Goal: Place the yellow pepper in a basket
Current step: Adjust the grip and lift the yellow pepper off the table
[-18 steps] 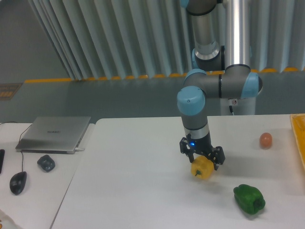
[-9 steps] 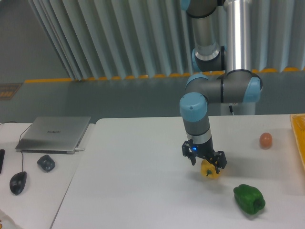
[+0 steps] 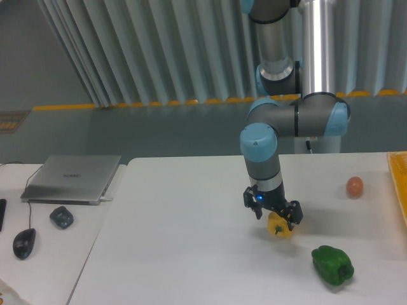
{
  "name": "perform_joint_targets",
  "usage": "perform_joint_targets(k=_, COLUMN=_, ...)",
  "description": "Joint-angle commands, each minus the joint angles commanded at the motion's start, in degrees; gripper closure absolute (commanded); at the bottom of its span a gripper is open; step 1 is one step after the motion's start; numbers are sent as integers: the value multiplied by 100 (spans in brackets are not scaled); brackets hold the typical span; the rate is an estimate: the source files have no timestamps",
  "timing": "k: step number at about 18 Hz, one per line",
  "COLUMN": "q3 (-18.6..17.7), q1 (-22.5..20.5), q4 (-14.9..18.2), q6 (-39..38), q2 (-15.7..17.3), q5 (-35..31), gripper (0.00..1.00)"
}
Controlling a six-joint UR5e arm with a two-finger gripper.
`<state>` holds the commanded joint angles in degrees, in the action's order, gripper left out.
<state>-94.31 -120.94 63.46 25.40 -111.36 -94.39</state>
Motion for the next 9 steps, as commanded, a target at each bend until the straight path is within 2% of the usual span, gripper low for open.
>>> perform_joint_targets(k=9, q3=-184, q1=9, q4=-9, q6=96, q2=9, q5=-238, gripper=0)
